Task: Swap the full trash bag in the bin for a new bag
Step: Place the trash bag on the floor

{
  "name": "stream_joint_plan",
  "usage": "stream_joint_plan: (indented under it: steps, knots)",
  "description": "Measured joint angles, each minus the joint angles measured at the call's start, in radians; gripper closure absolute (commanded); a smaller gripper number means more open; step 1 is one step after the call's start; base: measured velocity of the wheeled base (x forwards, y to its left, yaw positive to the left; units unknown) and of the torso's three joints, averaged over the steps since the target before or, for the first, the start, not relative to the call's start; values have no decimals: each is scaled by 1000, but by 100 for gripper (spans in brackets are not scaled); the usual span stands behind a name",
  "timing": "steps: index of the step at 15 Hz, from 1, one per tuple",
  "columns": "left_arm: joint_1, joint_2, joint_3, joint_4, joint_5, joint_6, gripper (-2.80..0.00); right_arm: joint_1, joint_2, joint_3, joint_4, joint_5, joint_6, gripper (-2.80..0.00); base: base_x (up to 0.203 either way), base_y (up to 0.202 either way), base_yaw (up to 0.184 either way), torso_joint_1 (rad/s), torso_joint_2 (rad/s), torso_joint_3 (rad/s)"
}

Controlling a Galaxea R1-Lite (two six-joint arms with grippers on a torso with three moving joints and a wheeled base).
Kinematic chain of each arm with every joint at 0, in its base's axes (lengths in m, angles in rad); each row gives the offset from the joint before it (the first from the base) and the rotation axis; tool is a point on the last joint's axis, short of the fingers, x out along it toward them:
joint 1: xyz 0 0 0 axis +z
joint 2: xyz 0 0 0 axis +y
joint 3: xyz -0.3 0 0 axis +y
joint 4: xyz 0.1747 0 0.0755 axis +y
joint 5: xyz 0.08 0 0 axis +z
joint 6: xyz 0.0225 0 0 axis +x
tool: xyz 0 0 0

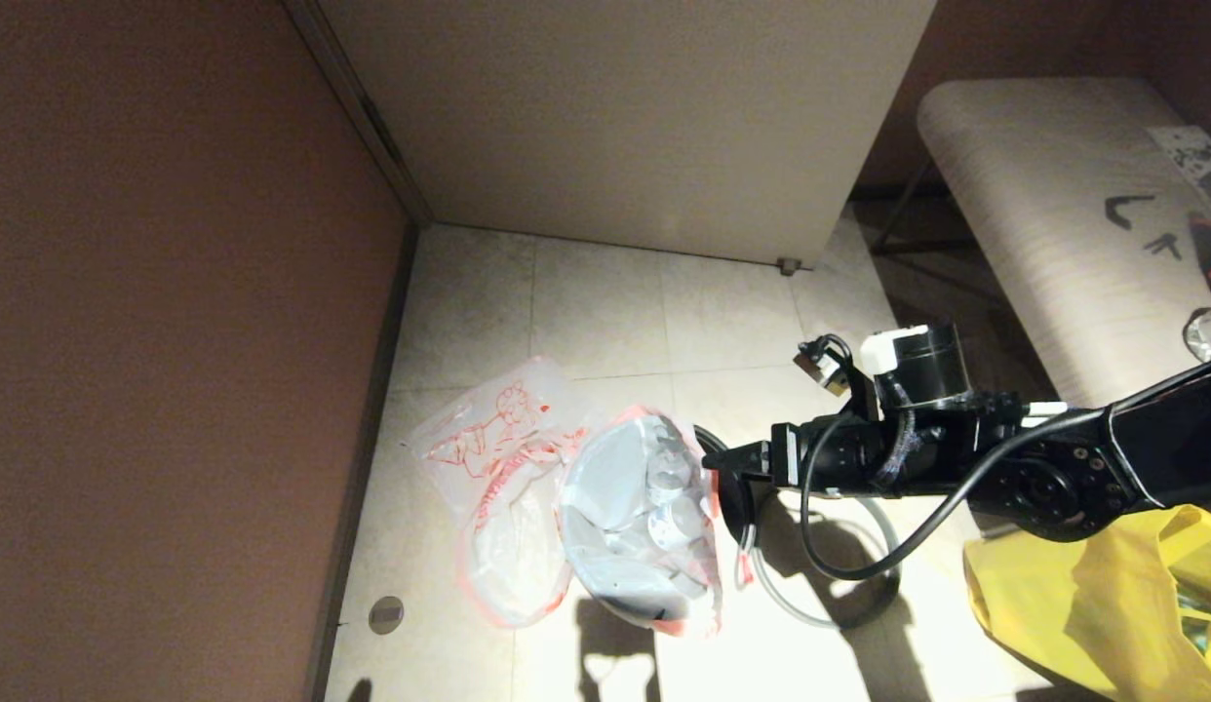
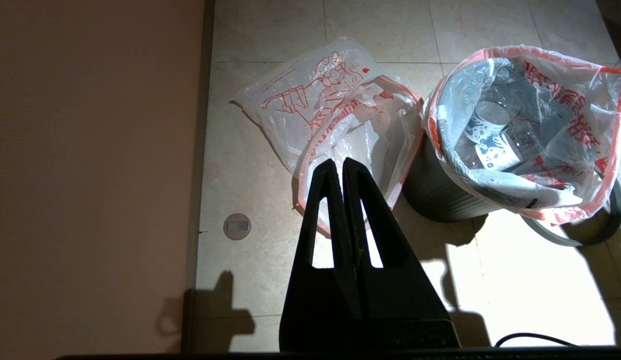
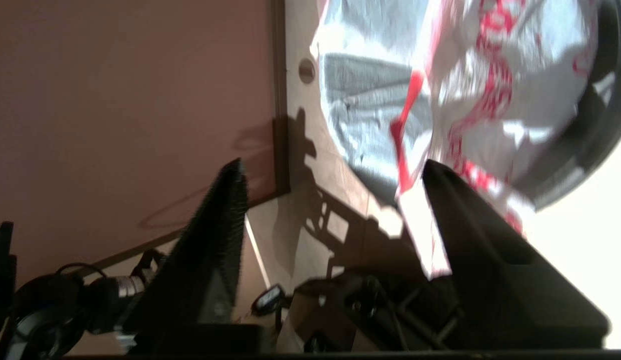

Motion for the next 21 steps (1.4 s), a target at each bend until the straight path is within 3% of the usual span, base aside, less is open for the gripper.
stream_joint_plan:
  steps: [3, 21]
  knots:
    - [0, 0, 0, 0, 0, 0, 0, -7, 68, -14, -77, 15, 0, -280, 0, 0, 0, 0, 0, 0]
    - [0, 0, 0, 0, 0, 0, 0, 107, 194, -133, -78, 36, 8, -280, 0, 0, 0, 0, 0, 0]
